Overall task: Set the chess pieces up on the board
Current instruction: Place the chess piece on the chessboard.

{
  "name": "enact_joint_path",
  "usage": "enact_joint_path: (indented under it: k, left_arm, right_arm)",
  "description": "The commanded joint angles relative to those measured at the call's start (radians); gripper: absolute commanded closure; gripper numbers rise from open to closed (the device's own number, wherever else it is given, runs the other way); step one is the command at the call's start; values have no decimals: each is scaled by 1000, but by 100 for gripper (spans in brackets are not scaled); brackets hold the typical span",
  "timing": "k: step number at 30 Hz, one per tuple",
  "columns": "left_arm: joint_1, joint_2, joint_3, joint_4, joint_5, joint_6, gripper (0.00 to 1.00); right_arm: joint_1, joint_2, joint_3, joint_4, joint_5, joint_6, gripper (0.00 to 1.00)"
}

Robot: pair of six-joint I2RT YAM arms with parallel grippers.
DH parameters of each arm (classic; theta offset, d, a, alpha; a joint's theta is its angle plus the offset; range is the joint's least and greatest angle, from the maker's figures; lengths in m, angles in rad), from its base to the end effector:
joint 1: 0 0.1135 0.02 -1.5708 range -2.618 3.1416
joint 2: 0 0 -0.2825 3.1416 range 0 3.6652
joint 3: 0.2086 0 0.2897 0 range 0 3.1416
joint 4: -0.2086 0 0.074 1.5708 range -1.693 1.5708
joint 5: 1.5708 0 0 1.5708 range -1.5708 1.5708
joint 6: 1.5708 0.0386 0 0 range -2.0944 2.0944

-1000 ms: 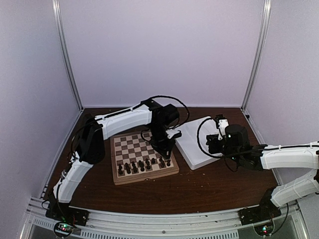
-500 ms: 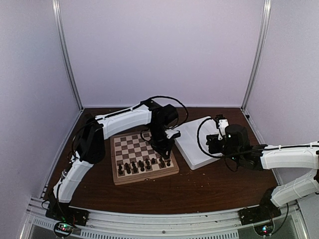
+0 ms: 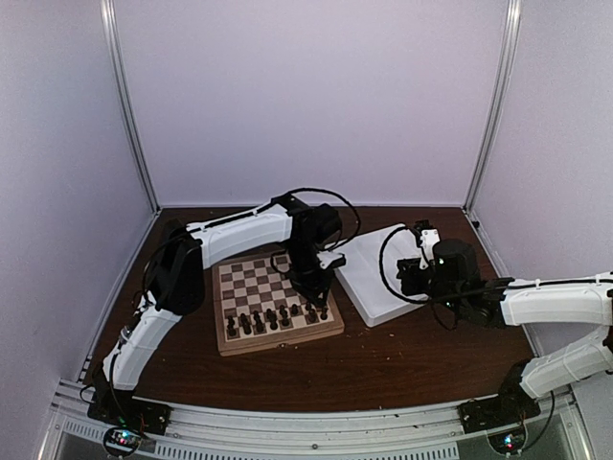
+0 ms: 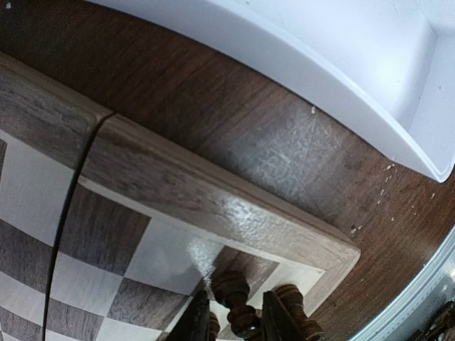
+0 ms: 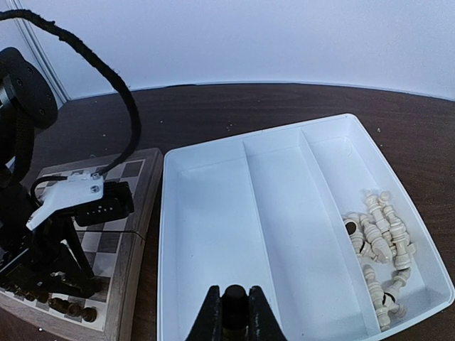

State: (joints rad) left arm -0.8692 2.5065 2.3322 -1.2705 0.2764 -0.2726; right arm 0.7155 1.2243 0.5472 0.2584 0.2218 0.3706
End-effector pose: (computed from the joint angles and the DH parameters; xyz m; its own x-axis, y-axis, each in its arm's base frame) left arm 0.3475 -0.4276 0.1808 -0.8205 0.5697 -0.0481 0.5566 0.7768 -0.2946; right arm 0.2203 0.1803 0.2030 -0.4629 0.0658 -0.8840 -0.3439 0.9058 0.2475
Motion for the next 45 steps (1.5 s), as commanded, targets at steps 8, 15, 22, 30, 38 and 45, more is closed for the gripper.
enact_joint_path:
  k: [8, 15, 22, 30, 38, 45]
  left_arm:
    - [9, 11, 41, 50, -10, 5, 72]
    - [13, -2, 58, 55, -14, 5, 64]
    - [15, -41, 58, 78, -31, 1, 63]
    - [16, -144, -7, 109, -121, 1, 63]
    - [15, -457, -385, 415, -143, 5, 63]
    - [15, -664, -741, 796, 23, -14, 63]
  right_arm:
    - [-8, 13, 18, 5, -11, 11, 98]
    - [-10, 20, 21, 7, -16, 12, 98]
    - [-10, 34, 27, 14, -32, 9, 98]
    - [-11, 63, 59, 49, -196, -72, 97]
    - [-12, 73, 113, 37, -412, -113, 96]
    - [-13, 132, 199, 28, -509, -91, 96]
